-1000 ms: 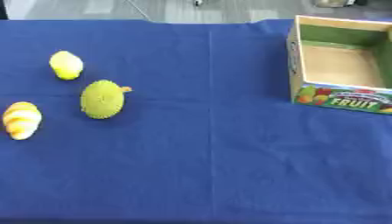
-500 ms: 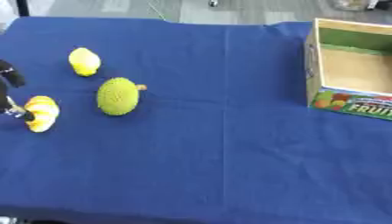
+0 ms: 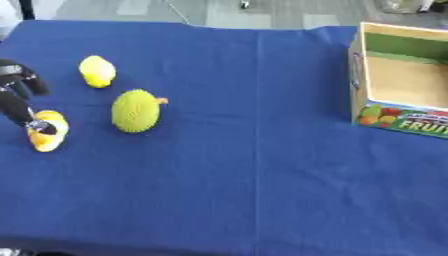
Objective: Pick up the objects with one hand, pass them to the other hand, and then place them into the box on the other side of the table.
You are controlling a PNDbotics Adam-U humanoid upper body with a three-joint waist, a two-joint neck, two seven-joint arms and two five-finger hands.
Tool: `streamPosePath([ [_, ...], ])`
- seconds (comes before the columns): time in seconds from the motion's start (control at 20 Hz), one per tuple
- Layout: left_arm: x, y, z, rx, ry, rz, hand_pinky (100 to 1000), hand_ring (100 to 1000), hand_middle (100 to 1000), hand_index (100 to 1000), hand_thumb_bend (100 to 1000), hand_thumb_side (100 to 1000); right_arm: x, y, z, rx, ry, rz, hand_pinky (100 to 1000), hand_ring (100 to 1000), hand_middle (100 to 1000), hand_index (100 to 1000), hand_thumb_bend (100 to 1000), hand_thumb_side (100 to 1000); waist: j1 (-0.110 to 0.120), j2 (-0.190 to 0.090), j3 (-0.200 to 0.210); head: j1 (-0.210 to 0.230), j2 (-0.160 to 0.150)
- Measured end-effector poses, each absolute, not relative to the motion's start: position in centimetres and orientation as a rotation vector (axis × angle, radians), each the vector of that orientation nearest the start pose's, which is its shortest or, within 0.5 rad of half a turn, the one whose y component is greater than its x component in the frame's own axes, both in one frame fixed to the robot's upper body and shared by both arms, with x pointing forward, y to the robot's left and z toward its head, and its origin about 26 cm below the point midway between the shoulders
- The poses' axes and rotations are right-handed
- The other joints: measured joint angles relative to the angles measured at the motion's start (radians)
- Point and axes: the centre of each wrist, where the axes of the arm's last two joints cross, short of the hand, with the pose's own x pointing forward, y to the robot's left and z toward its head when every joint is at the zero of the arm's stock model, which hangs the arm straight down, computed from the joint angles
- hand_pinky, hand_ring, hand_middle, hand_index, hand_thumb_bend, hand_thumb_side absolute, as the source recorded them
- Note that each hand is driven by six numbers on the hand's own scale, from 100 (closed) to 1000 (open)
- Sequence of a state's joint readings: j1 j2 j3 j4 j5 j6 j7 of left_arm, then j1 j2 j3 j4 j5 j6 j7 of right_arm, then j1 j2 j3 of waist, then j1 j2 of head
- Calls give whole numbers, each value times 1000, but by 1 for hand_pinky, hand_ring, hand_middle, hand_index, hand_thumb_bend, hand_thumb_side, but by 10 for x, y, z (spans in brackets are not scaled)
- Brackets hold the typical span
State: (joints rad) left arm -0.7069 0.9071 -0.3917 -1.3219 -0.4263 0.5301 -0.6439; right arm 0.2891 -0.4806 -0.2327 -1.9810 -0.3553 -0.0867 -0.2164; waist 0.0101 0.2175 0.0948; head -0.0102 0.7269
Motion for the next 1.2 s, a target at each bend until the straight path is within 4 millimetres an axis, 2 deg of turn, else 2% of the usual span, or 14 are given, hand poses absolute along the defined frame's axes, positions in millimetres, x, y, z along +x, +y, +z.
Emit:
streamPosePath([
  [0.3,405,363,220,755,-778,-1130,818,792,727,757,609,100,200,-387,99,-396,-1847,-120,710,936,962,965,100,786,0,2,0,-11,0],
  [1.2,406,369,211,781,-700,-1166,834,810,752,779,627,100,200,-387,98,-392,-1841,-124,711,937,963,967,100,793,0,5,-3,-8,-7],
])
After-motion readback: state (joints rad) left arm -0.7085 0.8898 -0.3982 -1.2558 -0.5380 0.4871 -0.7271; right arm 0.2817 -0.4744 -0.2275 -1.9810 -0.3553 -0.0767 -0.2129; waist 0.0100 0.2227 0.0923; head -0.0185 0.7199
